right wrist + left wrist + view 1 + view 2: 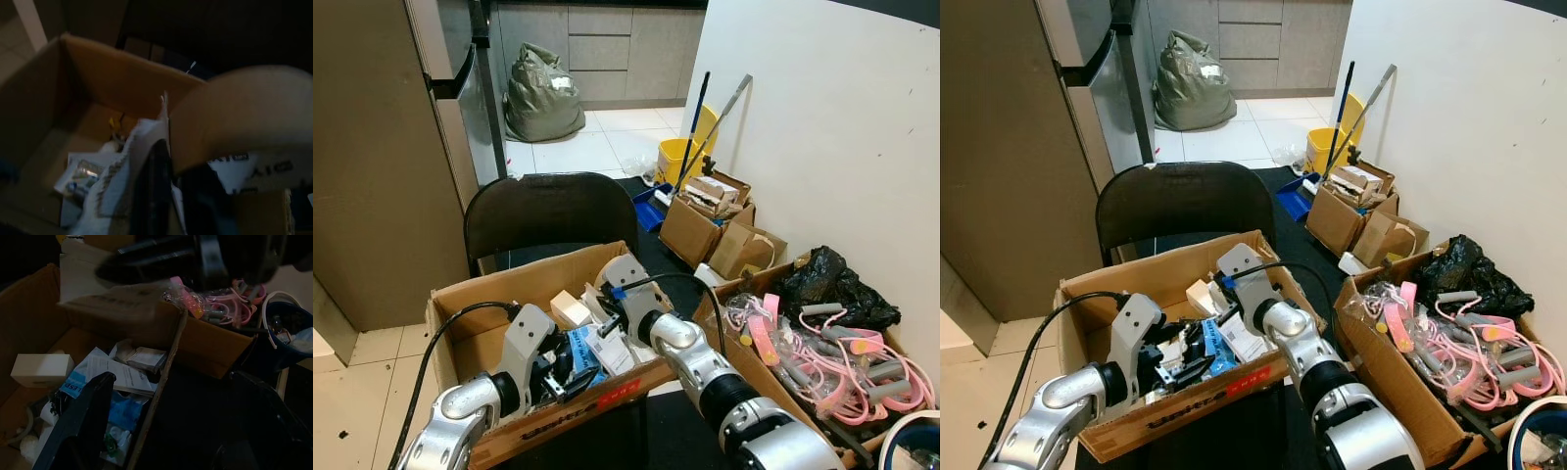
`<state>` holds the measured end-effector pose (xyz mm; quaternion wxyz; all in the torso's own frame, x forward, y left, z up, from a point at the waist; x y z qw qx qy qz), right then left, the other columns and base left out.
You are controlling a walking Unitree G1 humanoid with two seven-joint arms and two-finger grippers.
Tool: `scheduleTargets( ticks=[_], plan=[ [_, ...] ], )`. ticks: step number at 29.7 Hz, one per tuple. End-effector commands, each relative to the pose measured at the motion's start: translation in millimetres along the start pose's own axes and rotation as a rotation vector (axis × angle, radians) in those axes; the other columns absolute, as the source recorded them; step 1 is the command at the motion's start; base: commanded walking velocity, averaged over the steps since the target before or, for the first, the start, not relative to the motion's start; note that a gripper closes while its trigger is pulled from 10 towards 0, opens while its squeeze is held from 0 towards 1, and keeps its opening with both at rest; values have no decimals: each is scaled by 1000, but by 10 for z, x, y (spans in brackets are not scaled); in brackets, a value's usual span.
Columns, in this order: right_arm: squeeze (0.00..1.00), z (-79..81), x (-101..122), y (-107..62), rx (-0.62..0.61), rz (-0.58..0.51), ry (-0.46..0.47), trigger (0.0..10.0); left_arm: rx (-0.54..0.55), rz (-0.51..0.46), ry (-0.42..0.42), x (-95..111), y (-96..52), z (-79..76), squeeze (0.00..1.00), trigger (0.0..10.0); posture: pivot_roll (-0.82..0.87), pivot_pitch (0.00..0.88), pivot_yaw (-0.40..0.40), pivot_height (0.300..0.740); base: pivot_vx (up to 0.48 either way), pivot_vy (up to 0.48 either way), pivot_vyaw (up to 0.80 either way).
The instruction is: Picking trash to rubbish bin
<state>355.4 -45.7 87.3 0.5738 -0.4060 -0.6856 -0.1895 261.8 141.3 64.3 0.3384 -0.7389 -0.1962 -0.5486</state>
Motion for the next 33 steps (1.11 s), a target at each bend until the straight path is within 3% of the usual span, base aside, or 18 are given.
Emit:
scheduleTargets(
  ticks=[1, 2, 3, 5, 6, 11, 15, 17, 18, 19, 20, 24, 27, 30, 33],
  plan=[
    [1000, -26, 6, 3, -18, -6, 29, 10000, 5, 25, 8, -27, -38, 7, 0, 10000, -30, 64, -66, 740, 0, 0, 0],
    [1000, -30, 18, 8, -20, -12, 39, 10000, 4, 25, 8, -26, -38, 6, 0, 10000, -30, 64, -66, 740, 0, 0, 0],
    [86, -60, 60, 15, -59, -33, 25, 10000, 4, 24, 10, -23, -36, 5, 0, 10000, -33, 65, -65, 740, 0, 0, 0],
    [86, -70, 71, 17, -71, -38, 25, 10000, 4, 23, 11, -22, -36, 6, 0, 10000, -33, 65, -65, 740, 0, 0, 0],
    [0, -78, 83, 18, -75, -45, 20, 10000, 4, 23, 13, -20, -35, 9, 0, 10000, -35, 65, -64, 740, 0, 0, 0],
    [0, -106, 65, 6, -81, -41, 39, 10000, 9, 13, 24, 12, -31, 30, 0, 10000, -37, 64, -64, 740, 0, 0, 0],
    [0, -169, 67, -21, -112, -59, 53, 10000, 85, -52, 63, 117, -5, 96, 0, 10000, -38, 64, -66, 740, 0, 0, 0],
    [0, -354, 103, -114, -231, -135, 87, 10000, 354, -216, 21, 396, 58, 330, 0, 10000, -38, 61, -74, 740, 0, 0, 0],
    [0, -354, 103, -114, -231, -135, 87, 10000, 354, -216, 21, 396, 58, 330, 0, 10000, -38, 61, -74, 740, 0, 0, 0],
    [0, -449, 101, -175, -295, -160, 102, 10000, 424, -293, -1, 517, 66, 371, 0, 10000, -39, 57, -71, 740, 0, 0, 0],
    [0, -482, 100, -200, -318, -171, 108, 10000, 441, -321, -9, 560, 67, 375, 0, 10000, -39, 57, -71, 740, 0, 0, 0],
    [0, -685, 19, -431, -461, -221, 143, 10000, 473, -382, 87, 727, 112, 289, 0, 10000, -52, 50, -64, 740, 0, 0, 0],
    [0, -717, -16, -476, -485, -216, 156, 10000, 477, -384, 95, 746, 129, 273, 0, 10000, -52, 50, -64, 740, 0, 0, 0],
    [0, -847, -299, -763, -610, -149, 198, 10000, 467, -362, 105, 747, 250, 191, 0, 10000, -79, 41, -47, 740, 0, 0, -717],
    [0, -874, -425, -907, -661, -112, 192, 10000, 454, -336, 133, 719, 314, 147, 0, 10000, -81, 40, -45, 740, 0, 0, -800]
  ],
)
Point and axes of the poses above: a point about 5 cm out from each wrist's last joint towards the gripper, its own y axis pointing out of the wrist towards the gripper, its own x axis along the axis of the wrist's last joint, z = x × y, the point moved 1 cm from there along y, pointing out of the wrist towards the gripper, and after that the axes turned 7 degrees about -y, right-handed, at the moved point
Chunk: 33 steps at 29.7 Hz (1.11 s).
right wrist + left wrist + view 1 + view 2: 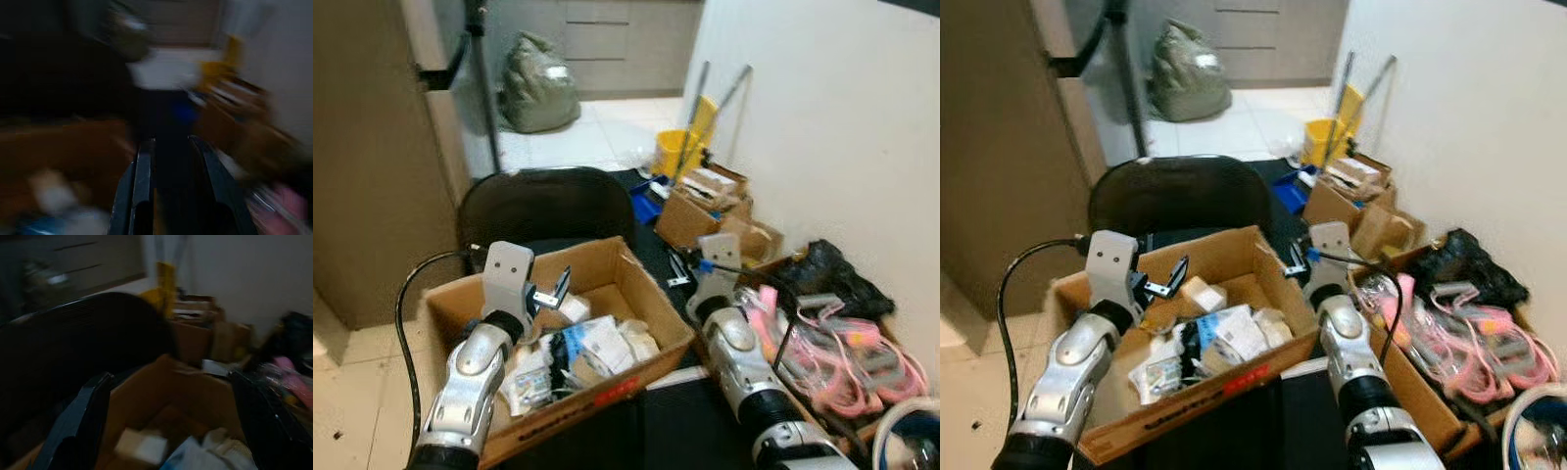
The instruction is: Picking trash to rubbish bin
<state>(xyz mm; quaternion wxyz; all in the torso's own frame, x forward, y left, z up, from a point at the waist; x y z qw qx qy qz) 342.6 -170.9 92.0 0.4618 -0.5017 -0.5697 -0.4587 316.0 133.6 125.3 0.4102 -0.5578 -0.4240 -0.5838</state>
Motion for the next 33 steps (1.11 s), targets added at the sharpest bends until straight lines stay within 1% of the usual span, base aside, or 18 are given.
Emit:
scheduleTargets(
  ticks=[1, 3, 4, 5, 6, 8, 11, 16, 19, 23, 24, 28, 33],
  plan=[
    [0, -85, -52, -48, -47, 26, 13, 10000, -34, 21, 14, -52, 27, -114, 0, 10000, -81, 40, -45, 740, 0, 0, -800],
    [0, -135, -113, -124, -73, 50, 5, 10000, -61, 33, 36, -80, 32, -142, 0, 10000, -84, 33, -42, 740, 0, 0, -800],
    [0, -135, -113, -124, -73, 50, 5, 10000, -61, 33, 36, -80, 32, -142, 0, 10000, -84, 33, -42, 740, 0, 0, -800],
    [0, -169, -155, -189, -97, 68, 9, 10000, -58, 48, 39, -98, 43, -144, 0, 10000, -85, 26, -39, 740, 0, 0, -800],
    [0, -169, -155, -189, -97, 68, 9, 10000, -58, 48, 39, -98, 43, -144, 0, 10000, -85, 26, -39, 740, 0, 0, -800],
    [0, -181, -182, -242, -114, 83, 11, 10000, -80, 31, 60, -66, 59, -167, 0, 10000, -87, 22, -40, 740, 0, 0, -800],
    [0, -175, -181, -257, -120, 93, 16, 10000, -90, 39, 75, -74, 60, -179, 0, 10000, -85, 19, -40, 740, 0, 0, -800],
    [0, -141, -168, -262, -116, 108, 17, 10000, -88, 47, 76, -92, 67, -170, 0, 10000, -83, 16, -42, 740, 0, 0, -800],
    [0, -117, -190, -239, -94, 146, 1, 10000, -44, 84, 79, -145, 82, -118, 0, 10000, -84, 15, -42, 740, 0, 0, -800],
    [0, -120, -192, -236, -95, 155, -2, 10000, -15, 105, 81, -178, 90, -84, 0, 10000, -83, 15, -43, 740, 0, 0, -800],
    [0, -124, -192, -244, -96, 162, -8, 10000, 6, 118, 88, -207, 85, -54, 0, 10000, -85, 16, -44, 740, 0, 0, -800],
    [0, -120, -190, -261, -98, 168, -14, 10000, 19, 122, 89, -222, 73, -39, 0, 10000, -84, 19, -46, 740, 0, 0, -800],
    [0, -144, -230, -293, -137, 201, -8, 10000, -8, 124, 80, -234, 57, -72, 0, 10000, -85, 20, -45, 740, 0, 0, -800]
  ],
)
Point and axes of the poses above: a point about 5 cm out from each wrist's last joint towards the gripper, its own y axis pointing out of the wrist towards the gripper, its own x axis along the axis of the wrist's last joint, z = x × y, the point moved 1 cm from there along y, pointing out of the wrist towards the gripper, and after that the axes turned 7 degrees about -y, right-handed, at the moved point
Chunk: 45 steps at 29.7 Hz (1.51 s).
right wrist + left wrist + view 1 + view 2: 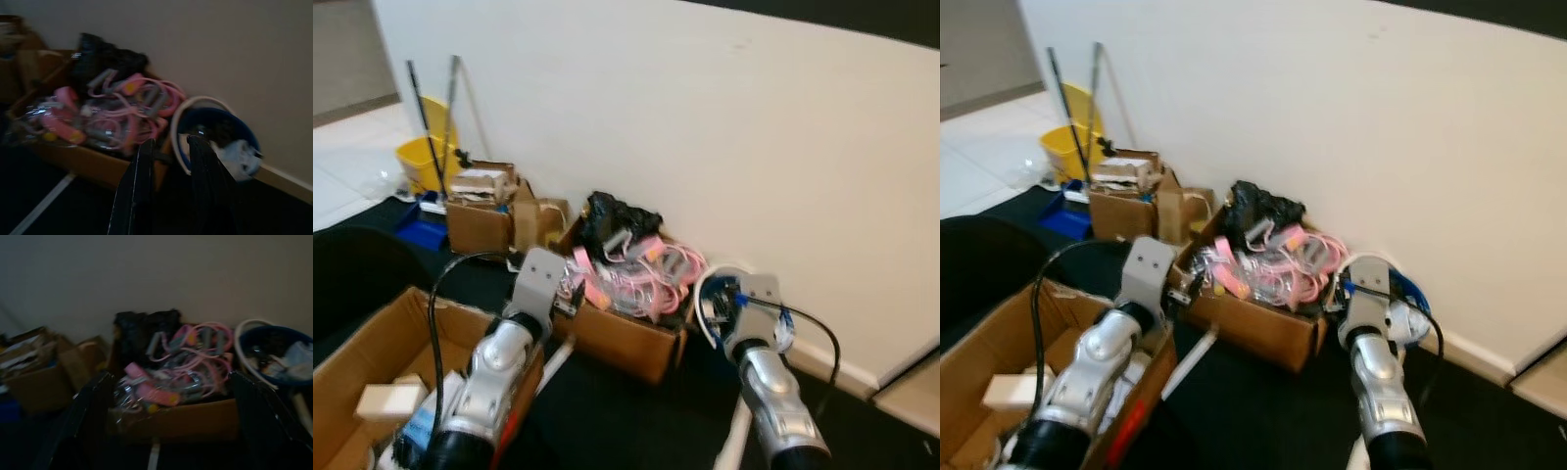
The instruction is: Picking trash to rubbish bin
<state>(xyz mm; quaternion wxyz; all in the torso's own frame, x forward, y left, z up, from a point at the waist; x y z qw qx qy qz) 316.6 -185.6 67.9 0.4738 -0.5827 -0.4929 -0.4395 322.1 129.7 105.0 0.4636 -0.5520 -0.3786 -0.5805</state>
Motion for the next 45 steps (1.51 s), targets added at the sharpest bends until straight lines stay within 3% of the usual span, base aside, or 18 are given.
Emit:
scheduleTargets(
  ticks=[1, 27, 45],
  plan=[
    [0, -57, 7, -6, -28, 5, 5, 10000, -24, 13, -5, -27, -2, -54, 0, 10000, -85, 20, -44, 740, 0, 0, -800],
    [0, -20, -24, -49, -15, 29, -7, 10000, -37, 25, -19, -63, 41, -154, 0, 10000, -88, 26, -48, 740, 0, 0, -800],
    [0, -3, -53, -65, -16, 40, 0, 10000, -24, 22, -26, -71, 34, -125, 0, 10000, -81, 25, -47, 740, 0, 0, -800]
  ],
)
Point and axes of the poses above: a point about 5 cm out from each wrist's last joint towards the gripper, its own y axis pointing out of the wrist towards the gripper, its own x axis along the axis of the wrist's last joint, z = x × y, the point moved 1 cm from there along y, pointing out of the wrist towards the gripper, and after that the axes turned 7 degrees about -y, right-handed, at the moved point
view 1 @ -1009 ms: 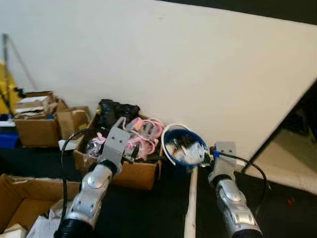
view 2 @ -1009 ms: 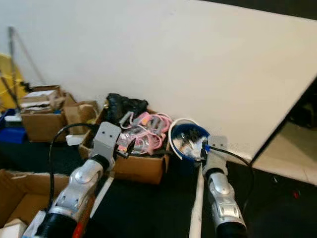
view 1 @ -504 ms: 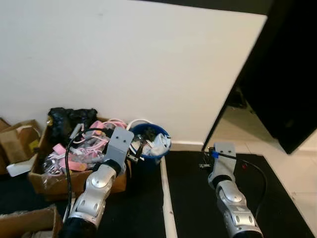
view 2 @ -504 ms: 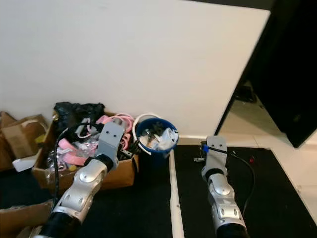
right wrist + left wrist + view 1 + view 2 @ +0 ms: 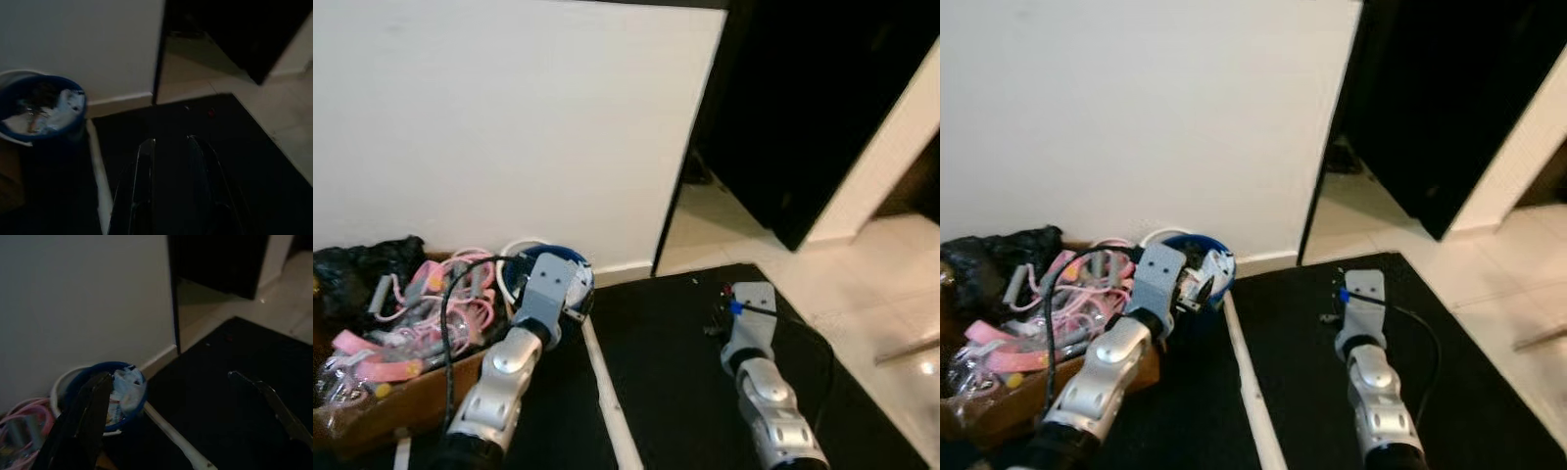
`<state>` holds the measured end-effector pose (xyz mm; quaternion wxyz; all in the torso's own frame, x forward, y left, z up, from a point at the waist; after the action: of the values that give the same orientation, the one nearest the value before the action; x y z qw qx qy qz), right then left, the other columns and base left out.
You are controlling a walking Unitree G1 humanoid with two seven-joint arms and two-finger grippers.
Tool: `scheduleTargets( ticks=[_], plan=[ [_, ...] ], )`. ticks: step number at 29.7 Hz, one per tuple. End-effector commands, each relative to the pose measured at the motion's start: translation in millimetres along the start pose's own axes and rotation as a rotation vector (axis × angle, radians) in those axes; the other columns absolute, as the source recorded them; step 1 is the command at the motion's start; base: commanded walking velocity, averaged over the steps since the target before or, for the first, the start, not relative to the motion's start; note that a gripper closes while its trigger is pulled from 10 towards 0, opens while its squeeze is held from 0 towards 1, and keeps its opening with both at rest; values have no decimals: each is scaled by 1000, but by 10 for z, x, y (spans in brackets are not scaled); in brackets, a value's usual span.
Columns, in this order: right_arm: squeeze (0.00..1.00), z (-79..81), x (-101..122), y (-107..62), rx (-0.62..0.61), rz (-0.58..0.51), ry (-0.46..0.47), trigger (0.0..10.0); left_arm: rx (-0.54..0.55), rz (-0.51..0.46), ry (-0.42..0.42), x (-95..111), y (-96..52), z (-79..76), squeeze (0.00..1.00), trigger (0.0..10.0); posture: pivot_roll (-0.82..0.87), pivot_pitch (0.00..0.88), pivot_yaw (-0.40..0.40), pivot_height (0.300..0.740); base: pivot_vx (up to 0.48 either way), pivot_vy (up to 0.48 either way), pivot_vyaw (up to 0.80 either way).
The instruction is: Picking trash to rubbish bin
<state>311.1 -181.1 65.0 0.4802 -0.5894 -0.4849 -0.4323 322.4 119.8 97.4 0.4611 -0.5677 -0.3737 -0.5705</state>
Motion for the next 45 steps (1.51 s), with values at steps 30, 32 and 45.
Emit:
scheduleTargets(
  ticks=[30, 32, 45],
  plan=[
    [0, -76, -28, -10, -29, 16, 4, 10000, -10, -15, -18, 16, 12, -45, 0, 10000, -84, 38, -42, 740, 0, 0, -800],
    [0, -100, -23, -7, -35, 15, 3, 10000, -12, -16, -18, 19, 14, -42, 0, 10000, -89, 39, -38, 740, 0, 0, -800],
    [0, -150, -34, -32, -55, 16, -4, 10000, -34, -35, -26, 57, 58, -87, 0, 10000, -108, 38, -26, 740, 0, 0, -800]
  ],
)
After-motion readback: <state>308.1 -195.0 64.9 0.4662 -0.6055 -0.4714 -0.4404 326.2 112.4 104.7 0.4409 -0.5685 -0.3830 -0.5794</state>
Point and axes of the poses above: a point about 5 cm out from each wrist's last joint towards the gripper, its own y axis pointing out of the wrist towards the gripper, its own x axis along the axis of the wrist's last joint, z = x × y, the point moved 1 cm from there along y, pointing out of the wrist towards the gripper, and after that the axes turned 7 degrees about -y, right-handed, at the moved point
